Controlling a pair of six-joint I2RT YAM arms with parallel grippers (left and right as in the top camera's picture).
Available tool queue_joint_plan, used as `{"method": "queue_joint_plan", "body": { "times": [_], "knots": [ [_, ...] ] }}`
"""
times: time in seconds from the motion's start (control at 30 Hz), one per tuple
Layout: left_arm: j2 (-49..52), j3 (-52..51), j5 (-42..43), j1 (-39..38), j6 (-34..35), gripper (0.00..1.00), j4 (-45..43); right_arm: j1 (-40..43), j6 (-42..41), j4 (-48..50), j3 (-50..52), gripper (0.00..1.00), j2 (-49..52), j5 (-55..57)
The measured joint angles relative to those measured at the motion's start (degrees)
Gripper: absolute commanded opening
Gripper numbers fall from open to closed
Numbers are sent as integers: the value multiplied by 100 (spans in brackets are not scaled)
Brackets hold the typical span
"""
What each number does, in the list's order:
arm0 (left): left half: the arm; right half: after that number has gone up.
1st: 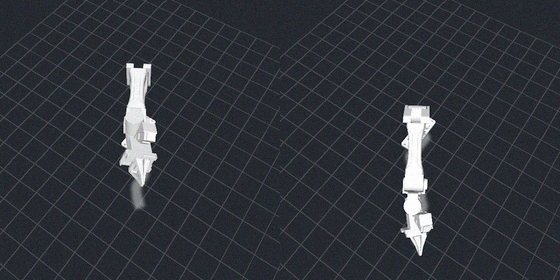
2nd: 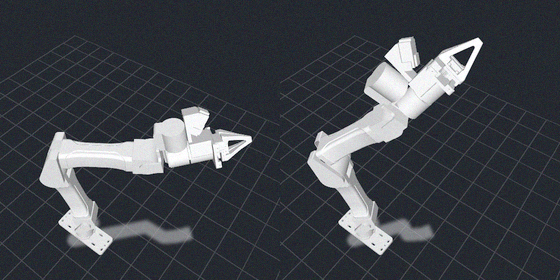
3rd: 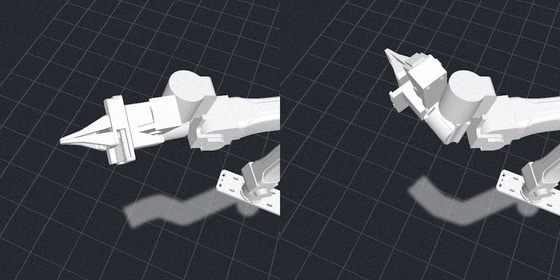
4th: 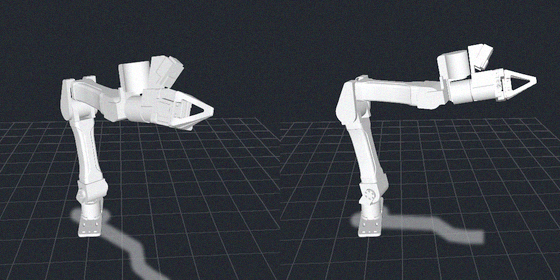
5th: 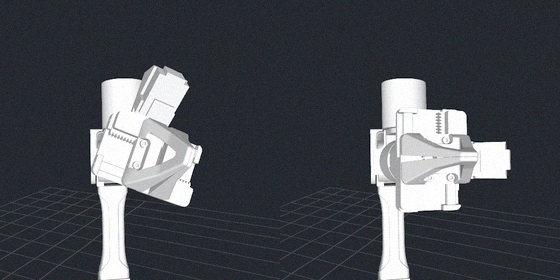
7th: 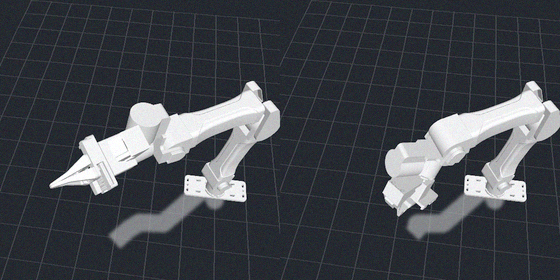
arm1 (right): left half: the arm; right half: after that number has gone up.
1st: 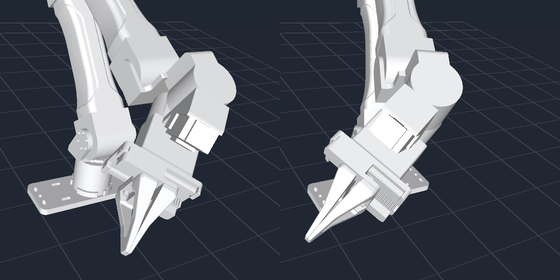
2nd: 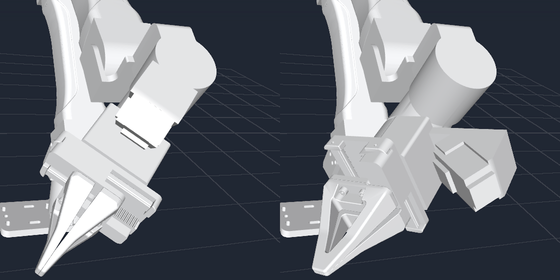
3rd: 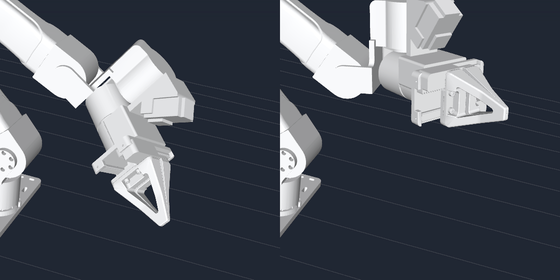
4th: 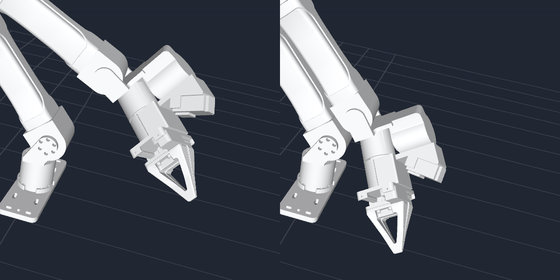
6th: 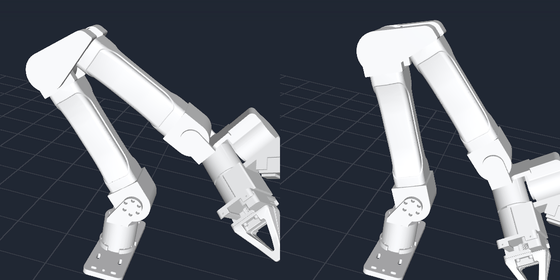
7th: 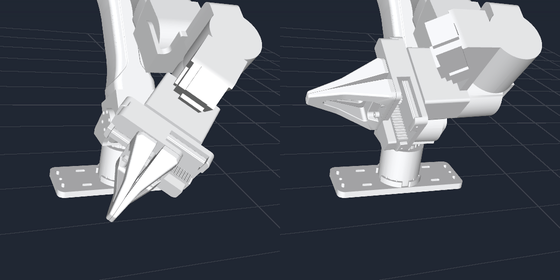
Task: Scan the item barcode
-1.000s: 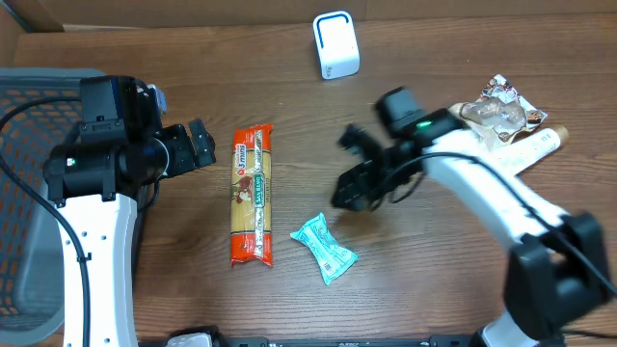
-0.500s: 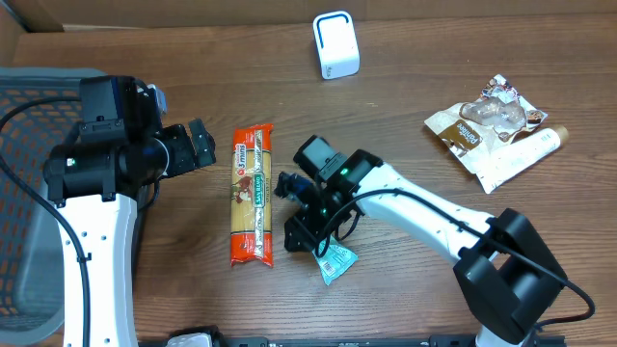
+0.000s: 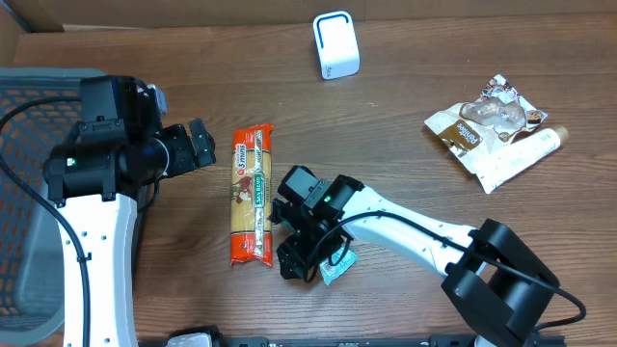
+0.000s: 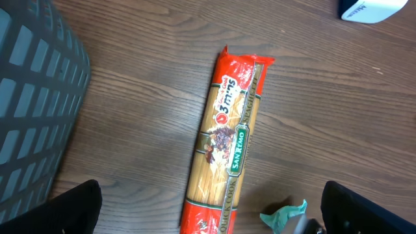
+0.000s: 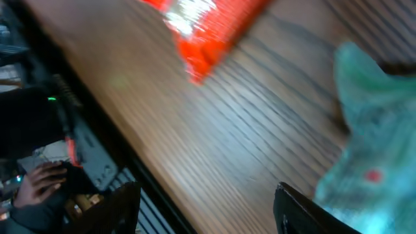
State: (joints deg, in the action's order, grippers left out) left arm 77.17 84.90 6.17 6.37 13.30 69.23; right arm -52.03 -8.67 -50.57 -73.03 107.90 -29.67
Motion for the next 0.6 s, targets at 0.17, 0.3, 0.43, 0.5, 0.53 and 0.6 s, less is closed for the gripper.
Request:
{"method": "queue_joint_plan", "body": {
  "times": [0.17,0.3,0.43,0.5,0.53,0.6],
  "knots": [
    [0,0,0,0,0,100,0,155,-385,-48,52,67,0,321],
    [0,0,0,0,0,99,0,251,-697,-109,52,67,0,662],
    [0,0,0,0,0,99,0,378,-907,-107,52,67,2,911],
    [0,0,0,0,-2,100,0,474,-957,-92,50,67,37,931],
    [0,0,0,0,0,100,0,529,-975,-79,50,67,81,901],
    [0,0,0,0,0,100,0,629,-1003,-57,50,67,181,785]
  ]
}}
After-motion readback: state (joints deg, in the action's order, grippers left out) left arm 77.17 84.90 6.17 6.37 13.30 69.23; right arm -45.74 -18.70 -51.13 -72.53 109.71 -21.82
